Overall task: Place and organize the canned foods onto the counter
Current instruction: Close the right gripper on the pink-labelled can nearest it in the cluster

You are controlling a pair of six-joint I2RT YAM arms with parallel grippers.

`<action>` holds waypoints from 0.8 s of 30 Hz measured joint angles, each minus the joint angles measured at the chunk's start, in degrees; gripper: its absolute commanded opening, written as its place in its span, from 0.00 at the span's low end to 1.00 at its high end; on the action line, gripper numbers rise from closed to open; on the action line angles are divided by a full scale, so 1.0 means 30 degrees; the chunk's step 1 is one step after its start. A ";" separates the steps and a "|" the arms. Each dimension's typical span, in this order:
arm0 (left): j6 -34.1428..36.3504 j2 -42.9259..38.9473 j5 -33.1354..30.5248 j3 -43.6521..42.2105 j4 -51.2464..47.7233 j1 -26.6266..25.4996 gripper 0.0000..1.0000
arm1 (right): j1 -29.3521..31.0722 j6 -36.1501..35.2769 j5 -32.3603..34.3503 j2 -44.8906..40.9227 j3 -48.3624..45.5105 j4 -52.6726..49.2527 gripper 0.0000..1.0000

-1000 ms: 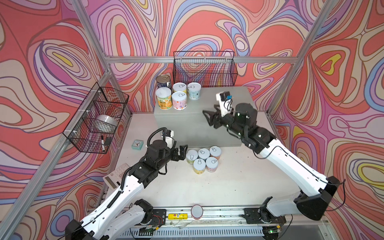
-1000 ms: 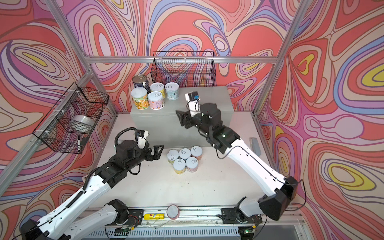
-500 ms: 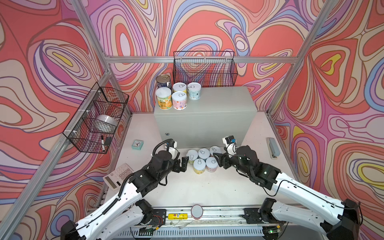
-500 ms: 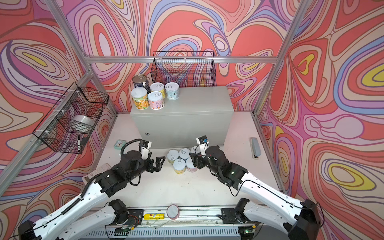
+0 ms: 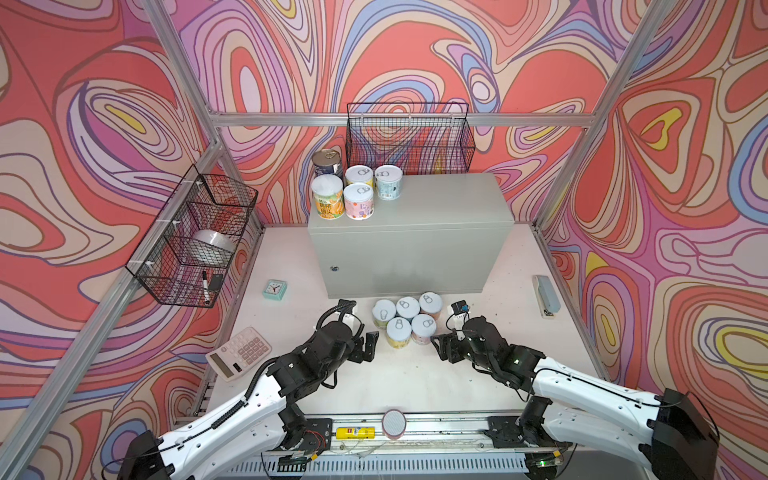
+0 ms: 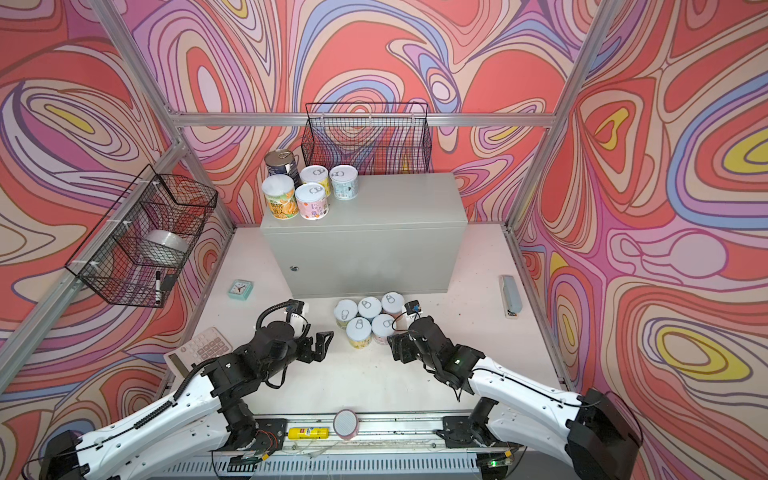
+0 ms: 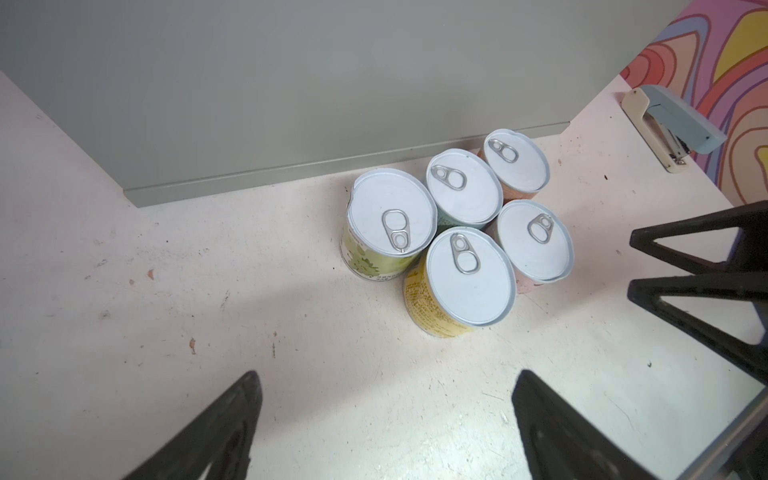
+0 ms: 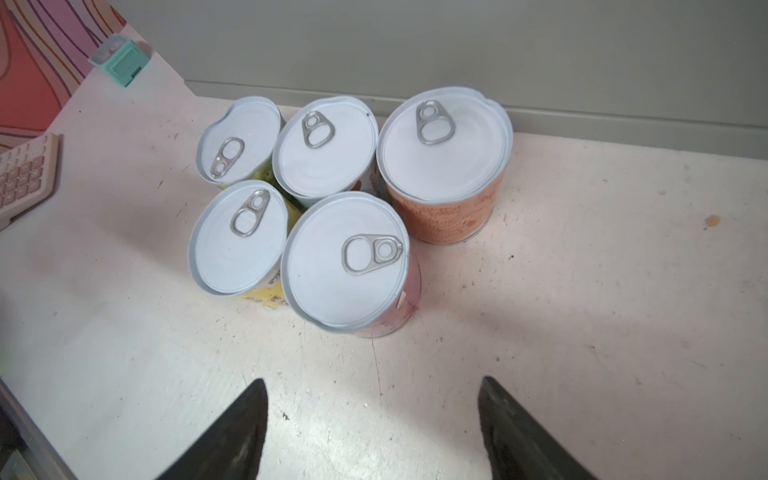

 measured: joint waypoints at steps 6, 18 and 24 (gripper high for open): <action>-0.0233 0.1457 0.0517 -0.0364 0.1515 0.0000 0.95 | 0.0044 -0.0080 -0.0255 0.1523 -0.0787 0.1967 0.83; -0.0627 0.2484 0.1668 -0.0364 0.2871 0.0000 0.95 | 0.0044 -0.1326 -0.0255 0.6492 -0.0794 0.6849 0.83; -0.0634 0.2397 0.1661 -0.0364 0.2929 0.0000 0.95 | 0.0044 -0.2033 -0.0138 0.8371 -0.0517 0.8896 0.84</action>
